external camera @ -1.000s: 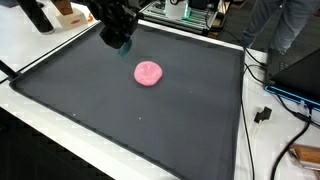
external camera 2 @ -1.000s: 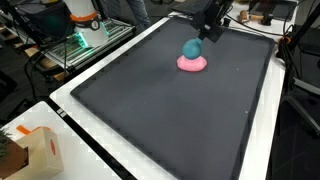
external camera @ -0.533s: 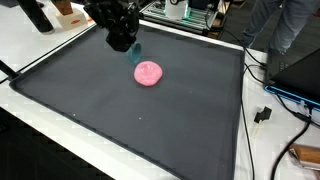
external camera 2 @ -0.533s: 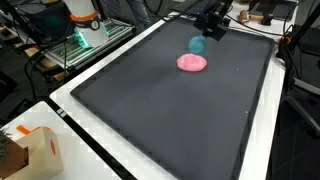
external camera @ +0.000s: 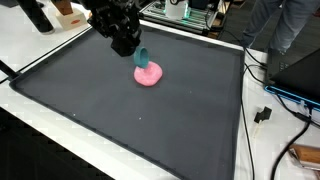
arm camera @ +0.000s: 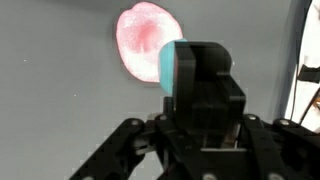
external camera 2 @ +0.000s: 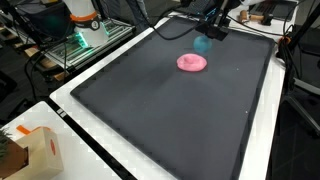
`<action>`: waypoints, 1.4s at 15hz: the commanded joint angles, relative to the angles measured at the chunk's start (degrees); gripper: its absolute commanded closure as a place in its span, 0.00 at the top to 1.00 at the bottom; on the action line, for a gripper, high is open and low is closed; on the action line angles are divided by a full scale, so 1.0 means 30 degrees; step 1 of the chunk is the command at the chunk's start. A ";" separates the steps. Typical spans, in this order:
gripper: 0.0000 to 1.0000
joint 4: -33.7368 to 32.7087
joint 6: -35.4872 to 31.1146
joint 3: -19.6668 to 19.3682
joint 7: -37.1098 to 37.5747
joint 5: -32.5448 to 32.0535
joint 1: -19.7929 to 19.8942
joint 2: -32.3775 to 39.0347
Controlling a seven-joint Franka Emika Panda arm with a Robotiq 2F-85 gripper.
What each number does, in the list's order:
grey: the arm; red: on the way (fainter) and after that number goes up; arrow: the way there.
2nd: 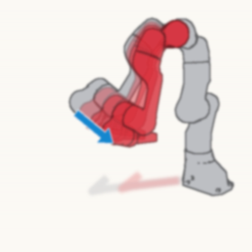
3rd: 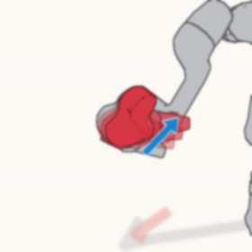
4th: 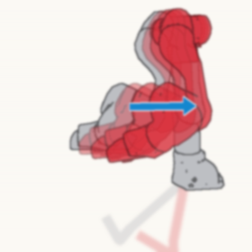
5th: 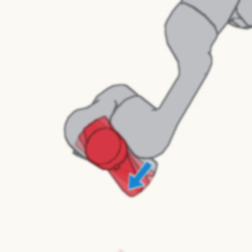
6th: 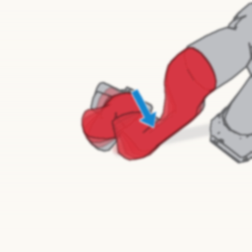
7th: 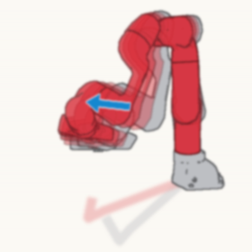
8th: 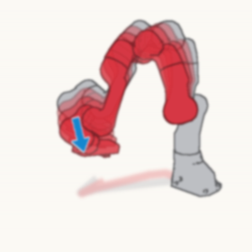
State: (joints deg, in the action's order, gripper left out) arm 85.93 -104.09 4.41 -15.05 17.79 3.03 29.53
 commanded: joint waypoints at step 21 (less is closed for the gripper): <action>0.25 0.2450 0.0549 0.0939 -0.6749 0.5664 0.2161 0.0196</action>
State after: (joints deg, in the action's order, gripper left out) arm 92.22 -103.76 6.69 -33.60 32.91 8.43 30.32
